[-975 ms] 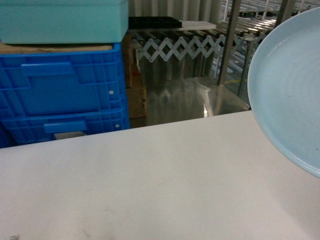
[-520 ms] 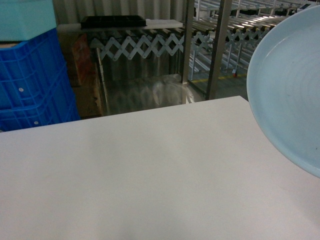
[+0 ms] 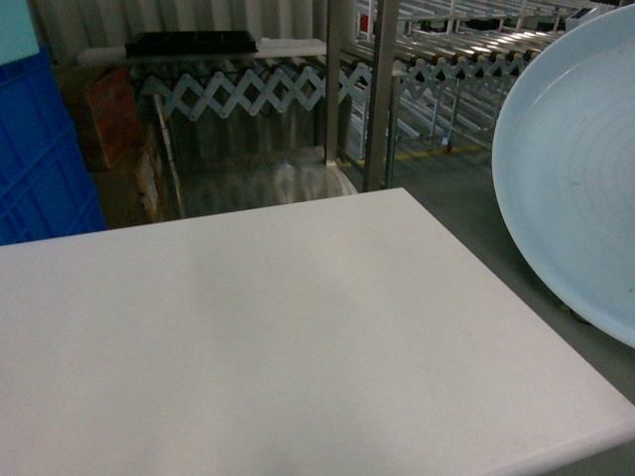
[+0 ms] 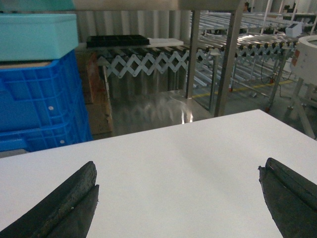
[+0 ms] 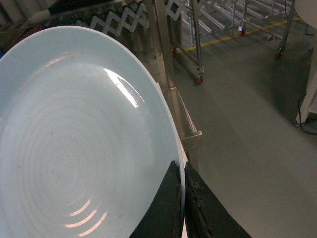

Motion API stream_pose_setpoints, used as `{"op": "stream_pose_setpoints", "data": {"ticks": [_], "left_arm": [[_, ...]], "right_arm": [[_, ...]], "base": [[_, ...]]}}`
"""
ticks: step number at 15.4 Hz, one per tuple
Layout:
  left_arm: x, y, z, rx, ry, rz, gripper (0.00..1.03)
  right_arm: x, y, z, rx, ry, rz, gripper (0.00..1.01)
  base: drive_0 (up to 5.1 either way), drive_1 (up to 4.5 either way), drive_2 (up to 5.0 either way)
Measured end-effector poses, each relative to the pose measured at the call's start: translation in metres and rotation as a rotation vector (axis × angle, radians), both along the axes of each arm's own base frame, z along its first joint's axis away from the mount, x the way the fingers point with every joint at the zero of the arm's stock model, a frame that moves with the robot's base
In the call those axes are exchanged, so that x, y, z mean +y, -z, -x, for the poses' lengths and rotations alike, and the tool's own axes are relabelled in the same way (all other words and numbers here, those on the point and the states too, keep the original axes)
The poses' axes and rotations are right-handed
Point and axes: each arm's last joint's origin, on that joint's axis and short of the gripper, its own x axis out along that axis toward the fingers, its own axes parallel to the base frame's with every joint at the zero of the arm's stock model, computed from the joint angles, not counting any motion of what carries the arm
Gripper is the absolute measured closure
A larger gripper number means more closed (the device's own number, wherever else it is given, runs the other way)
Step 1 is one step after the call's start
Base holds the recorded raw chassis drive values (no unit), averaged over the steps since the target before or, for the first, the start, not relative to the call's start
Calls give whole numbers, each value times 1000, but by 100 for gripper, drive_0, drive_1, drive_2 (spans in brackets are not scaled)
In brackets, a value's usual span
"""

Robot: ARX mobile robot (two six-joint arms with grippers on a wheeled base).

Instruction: Place blue tray on left shelf second layer neatly

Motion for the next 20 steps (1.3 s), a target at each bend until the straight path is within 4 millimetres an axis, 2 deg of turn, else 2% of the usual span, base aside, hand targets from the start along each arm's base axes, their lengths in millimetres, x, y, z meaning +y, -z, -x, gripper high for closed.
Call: {"op": "stream_pose_setpoints", "data": {"ticks": [20], "left_arm": [[0,0,0,1,0,0,5]], "right_arm": [[0,1,0,4,0,0,99]], "base": [[323,-381,-381]]}}
